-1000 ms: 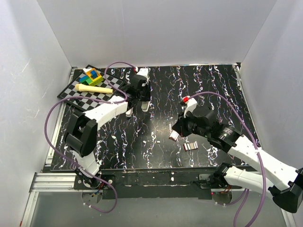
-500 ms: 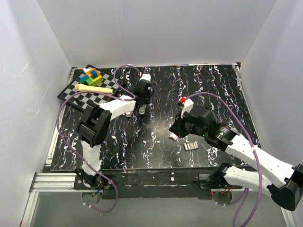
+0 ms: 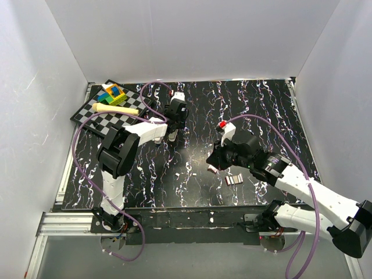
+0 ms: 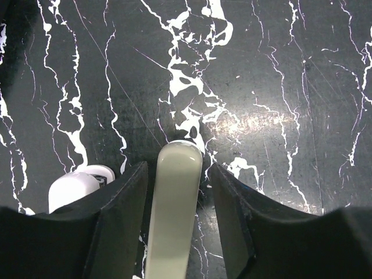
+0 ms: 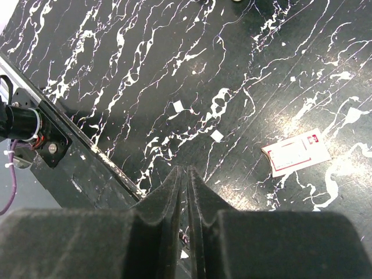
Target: Unload the staples from the stapler
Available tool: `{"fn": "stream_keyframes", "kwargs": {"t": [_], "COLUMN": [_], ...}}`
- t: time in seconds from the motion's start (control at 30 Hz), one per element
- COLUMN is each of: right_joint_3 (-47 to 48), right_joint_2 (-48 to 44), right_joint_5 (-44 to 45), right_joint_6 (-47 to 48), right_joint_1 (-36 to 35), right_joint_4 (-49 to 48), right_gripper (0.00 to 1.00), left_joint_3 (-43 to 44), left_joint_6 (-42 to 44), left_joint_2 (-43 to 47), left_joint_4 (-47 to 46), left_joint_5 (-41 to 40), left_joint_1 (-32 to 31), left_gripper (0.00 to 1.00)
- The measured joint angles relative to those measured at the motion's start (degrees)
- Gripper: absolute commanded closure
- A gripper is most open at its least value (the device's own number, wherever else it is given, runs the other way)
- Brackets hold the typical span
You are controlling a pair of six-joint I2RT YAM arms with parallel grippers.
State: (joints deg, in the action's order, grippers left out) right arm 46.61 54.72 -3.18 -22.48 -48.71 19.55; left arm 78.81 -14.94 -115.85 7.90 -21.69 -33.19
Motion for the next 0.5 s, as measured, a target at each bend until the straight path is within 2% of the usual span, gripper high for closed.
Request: {"fn": "stream_keyframes", "kwargs": {"t": [0.2,0.5], "right_joint_3": [-0.3,-0.3], "right_joint_2": [0.0,-0.9], "right_joint_5": [0.0,0.2], "right_joint_6": [-0.3,-0.4], "right_joint_1": [0.0,0.0], "right_joint_4": [0.0,0.9], "right_gripper": [0.83,0.74], "left_joint_3": [0.0,-0.1], "left_joint_6": [0.0,0.6], "left_joint_2": [0.0,1.7], "left_joint_4": [-0.2,0.6], "left_joint_5": [0.0,0.3], "left_joint_1": [0.0,0.0], "left_gripper": [0.44,0.34]}}
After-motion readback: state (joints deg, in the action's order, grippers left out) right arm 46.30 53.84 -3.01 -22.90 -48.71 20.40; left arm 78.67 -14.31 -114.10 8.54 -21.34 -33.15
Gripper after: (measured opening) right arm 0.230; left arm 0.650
